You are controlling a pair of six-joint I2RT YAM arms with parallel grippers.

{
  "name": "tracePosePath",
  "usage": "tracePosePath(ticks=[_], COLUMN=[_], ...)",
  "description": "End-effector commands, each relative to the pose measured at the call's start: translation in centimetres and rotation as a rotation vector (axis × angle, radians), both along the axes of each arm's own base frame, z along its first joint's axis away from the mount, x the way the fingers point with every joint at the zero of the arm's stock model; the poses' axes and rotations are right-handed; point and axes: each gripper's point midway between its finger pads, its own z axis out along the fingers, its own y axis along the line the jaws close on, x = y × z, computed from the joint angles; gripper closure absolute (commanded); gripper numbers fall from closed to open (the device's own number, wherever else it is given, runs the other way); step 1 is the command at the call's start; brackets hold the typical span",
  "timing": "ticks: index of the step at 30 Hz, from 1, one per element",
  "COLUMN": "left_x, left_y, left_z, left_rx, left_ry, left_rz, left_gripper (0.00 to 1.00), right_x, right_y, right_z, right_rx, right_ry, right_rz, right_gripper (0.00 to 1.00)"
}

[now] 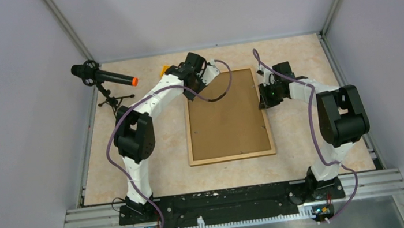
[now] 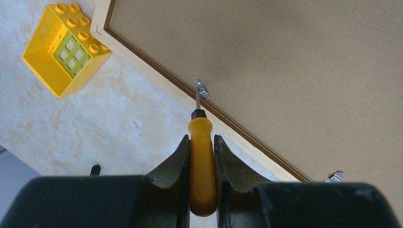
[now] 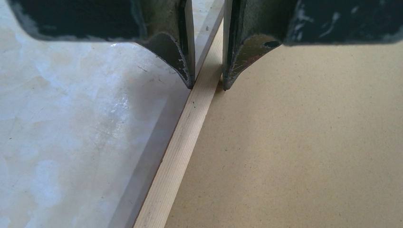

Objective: Take the photo out of the frame

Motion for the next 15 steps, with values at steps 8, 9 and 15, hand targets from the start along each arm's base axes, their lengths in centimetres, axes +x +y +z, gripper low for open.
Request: tracePosePath(ticks=[8, 9, 15], left_x=[-5.0, -5.3, -5.3], left_y=[-4.3, -4.3, -4.3], left_z=[-2.0, -2.2, -2.8], left_rx=[-0.175, -0.18, -0.207], left_ry=[0.249, 0.265, 0.254], left_rz=[-0.039, -0.027, 0.032], left_gripper=[1.0, 1.0, 1.0], right_x=[-3.6, -3.6, -3.6], right_y=[0.0, 0.0, 0.0], right_z=[-2.8, -2.8, -2.7], right_rx=[-0.015, -0.017, -0.015], right_ry=[0.158, 0.156, 0.156], right_rz=[0.037, 0.036, 0.036], right_gripper=[1.0, 1.0, 1.0])
